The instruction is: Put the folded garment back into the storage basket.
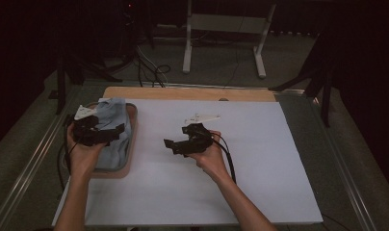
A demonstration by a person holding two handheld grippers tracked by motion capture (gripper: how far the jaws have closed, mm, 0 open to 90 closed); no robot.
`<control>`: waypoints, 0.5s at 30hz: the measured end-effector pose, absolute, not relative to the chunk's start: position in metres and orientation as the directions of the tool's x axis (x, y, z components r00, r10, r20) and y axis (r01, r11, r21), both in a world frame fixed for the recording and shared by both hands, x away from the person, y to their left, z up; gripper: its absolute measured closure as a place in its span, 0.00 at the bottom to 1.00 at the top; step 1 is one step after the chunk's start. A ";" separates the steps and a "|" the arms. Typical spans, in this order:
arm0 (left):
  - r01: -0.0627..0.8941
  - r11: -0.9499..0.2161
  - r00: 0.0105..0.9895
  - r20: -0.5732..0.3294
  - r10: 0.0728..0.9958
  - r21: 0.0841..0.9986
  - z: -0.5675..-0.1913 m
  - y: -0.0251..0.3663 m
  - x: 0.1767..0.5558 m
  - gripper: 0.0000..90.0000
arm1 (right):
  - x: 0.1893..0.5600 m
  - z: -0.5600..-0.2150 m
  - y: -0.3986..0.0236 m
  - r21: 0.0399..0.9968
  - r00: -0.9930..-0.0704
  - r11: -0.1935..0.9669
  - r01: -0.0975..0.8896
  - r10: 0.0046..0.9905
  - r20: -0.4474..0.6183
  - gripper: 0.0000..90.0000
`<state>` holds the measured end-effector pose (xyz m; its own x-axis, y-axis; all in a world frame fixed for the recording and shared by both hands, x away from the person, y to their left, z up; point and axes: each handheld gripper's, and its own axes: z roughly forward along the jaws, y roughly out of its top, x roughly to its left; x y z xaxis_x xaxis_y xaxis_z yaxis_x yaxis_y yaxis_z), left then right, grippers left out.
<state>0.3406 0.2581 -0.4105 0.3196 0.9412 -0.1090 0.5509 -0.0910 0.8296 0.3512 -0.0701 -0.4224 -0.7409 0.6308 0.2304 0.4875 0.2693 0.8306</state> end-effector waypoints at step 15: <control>0.464 -0.155 0.410 -0.057 0.910 0.872 -0.413 0.239 0.305 0.00 | 0.341 -0.424 -0.108 0.853 -0.723 0.233 0.467 0.657 0.216 0.15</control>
